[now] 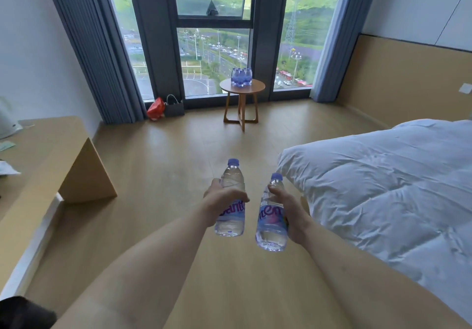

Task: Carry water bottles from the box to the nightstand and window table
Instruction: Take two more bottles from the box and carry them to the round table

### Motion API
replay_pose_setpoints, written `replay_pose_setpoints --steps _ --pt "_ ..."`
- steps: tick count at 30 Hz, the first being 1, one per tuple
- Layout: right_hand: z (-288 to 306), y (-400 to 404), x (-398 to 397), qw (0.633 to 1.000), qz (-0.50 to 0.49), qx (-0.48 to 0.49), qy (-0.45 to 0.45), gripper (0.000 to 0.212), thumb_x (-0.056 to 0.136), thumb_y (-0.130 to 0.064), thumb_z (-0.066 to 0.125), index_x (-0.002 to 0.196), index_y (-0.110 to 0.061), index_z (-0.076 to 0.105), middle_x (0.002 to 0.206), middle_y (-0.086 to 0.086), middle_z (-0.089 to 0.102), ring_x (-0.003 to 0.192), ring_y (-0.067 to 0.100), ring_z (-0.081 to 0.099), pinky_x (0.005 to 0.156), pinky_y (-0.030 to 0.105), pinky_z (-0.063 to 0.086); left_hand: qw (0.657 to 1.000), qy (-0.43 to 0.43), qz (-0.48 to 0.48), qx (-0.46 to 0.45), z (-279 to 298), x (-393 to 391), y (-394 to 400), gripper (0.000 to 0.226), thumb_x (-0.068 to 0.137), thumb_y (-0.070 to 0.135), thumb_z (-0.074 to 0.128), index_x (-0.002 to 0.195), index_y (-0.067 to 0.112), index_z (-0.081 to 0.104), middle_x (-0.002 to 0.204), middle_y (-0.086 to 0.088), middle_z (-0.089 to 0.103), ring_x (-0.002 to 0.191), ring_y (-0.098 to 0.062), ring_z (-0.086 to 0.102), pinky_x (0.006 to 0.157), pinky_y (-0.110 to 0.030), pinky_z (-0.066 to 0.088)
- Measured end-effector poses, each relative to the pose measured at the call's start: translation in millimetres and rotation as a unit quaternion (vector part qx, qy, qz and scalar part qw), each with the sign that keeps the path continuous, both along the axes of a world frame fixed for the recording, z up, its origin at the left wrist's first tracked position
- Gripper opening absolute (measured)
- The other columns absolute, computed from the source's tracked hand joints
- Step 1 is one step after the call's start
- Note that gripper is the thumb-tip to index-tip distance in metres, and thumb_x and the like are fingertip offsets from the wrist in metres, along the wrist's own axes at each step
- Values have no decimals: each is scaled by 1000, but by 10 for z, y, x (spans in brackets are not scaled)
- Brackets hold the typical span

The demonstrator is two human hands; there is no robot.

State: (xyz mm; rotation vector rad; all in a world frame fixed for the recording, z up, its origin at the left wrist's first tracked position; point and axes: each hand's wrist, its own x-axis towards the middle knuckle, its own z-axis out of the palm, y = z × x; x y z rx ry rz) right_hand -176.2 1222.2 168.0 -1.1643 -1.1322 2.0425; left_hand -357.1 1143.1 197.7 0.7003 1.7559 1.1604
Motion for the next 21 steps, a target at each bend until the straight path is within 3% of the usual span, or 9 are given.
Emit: replay_pose_setpoints --steps 7,10,17,21 --pt "-147 1038 -550 999 35 -16 22 30 88 -37 71 100 -10 63 88 17 69 76 33 69 79 45 56 999 -18 -13 -35 -68 -557 1068 74 53 12 86 120 -3 60 90 -22 71 70 -33 69 74 -49 62" --pt "-221 1681 -753 996 63 -30 47 27 91 -37 70 90 -11 72 84 16 73 74 32 72 70 41 60 999 -24 -8 -38 -186 -764 1681 66 62 8 87 121 -5 61 87 -21 70 69 -33 69 72 -45 61" --pt "-126 3340 -1298 983 168 -73 27 60 84 -57 74 114 -7 59 94 15 71 80 31 72 74 41 60 996 -77 23 -33 -175 -1225 3158 49 74 22 89 113 3 64 87 -20 70 72 -34 68 73 -44 60" --pt "-19 4121 -1608 980 181 -70 44 46 85 -47 77 106 -10 61 88 13 71 74 29 71 68 39 60 995 -89 41 -19 -68 -1470 3895 62 75 34 90 121 2 64 94 -24 72 81 -38 70 85 -56 60"
